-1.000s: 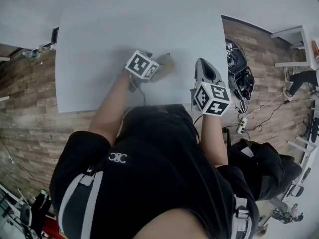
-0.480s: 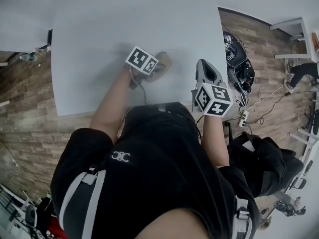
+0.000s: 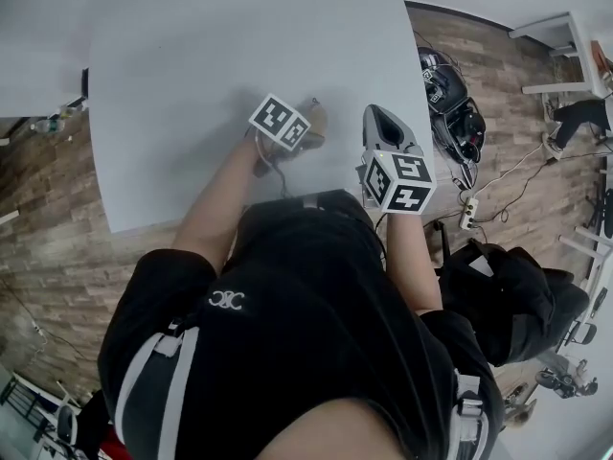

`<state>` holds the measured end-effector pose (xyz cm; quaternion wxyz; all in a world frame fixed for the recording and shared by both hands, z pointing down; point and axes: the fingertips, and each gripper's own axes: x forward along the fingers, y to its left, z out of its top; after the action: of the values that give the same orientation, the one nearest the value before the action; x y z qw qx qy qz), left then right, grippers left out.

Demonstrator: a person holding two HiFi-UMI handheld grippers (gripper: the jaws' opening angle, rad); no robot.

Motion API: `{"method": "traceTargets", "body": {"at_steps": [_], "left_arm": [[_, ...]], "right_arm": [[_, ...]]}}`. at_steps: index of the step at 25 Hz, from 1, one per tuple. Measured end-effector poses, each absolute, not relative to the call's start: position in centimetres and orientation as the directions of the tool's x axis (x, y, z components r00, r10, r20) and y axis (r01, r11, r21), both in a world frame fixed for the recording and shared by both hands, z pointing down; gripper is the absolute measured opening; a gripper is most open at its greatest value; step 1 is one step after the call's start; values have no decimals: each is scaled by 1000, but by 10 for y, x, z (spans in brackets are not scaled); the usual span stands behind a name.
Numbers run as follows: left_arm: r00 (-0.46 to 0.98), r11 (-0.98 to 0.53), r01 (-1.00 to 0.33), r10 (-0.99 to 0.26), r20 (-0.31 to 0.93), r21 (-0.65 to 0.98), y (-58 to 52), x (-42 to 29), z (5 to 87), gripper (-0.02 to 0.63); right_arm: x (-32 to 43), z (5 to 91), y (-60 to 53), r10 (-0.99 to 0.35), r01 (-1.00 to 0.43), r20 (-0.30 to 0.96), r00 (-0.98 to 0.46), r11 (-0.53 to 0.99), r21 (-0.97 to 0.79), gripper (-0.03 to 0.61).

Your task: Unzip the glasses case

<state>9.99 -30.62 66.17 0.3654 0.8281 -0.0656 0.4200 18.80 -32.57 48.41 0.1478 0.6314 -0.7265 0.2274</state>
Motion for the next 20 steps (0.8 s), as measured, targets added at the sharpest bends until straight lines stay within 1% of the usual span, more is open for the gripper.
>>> {"method": "traceTargets", "body": {"at_steps": [3,4,5,7,10,13,16,20], "left_arm": [[667,-697,-405,218,712,592,-300,100,664,353],[682,-696,-402,206,702,595,-300,99,662,344],[693,-703,-398,190,695,589,-301,98,660,320],[699,-745,-381,156,698,548,-302,96,656,314],[712,-841,-330,76,698,428,-304,93,645,311],[778,-907,-284,-29,628,311,-310,92,618,308],[803,-952,-262,-125,582,156,-315,92,593,307],[798,-976,-217,-188,573,-18,-313,89,572,307]], "right_arm": [[184,484,-327,-849,-985,503,-160,101,-143,6],[183,484,-327,-849,-985,504,-160,101,-143,6],[183,485,-326,-848,-985,504,-161,102,-142,6],[182,485,-325,-847,-984,505,-166,108,-142,6],[175,483,-324,-846,-981,499,-185,128,-148,6],[158,477,-326,-849,-970,473,-237,176,-169,6],[141,467,-328,-856,-952,422,-300,240,-191,6],[120,461,-331,-840,-928,398,-369,305,-214,8]]}}
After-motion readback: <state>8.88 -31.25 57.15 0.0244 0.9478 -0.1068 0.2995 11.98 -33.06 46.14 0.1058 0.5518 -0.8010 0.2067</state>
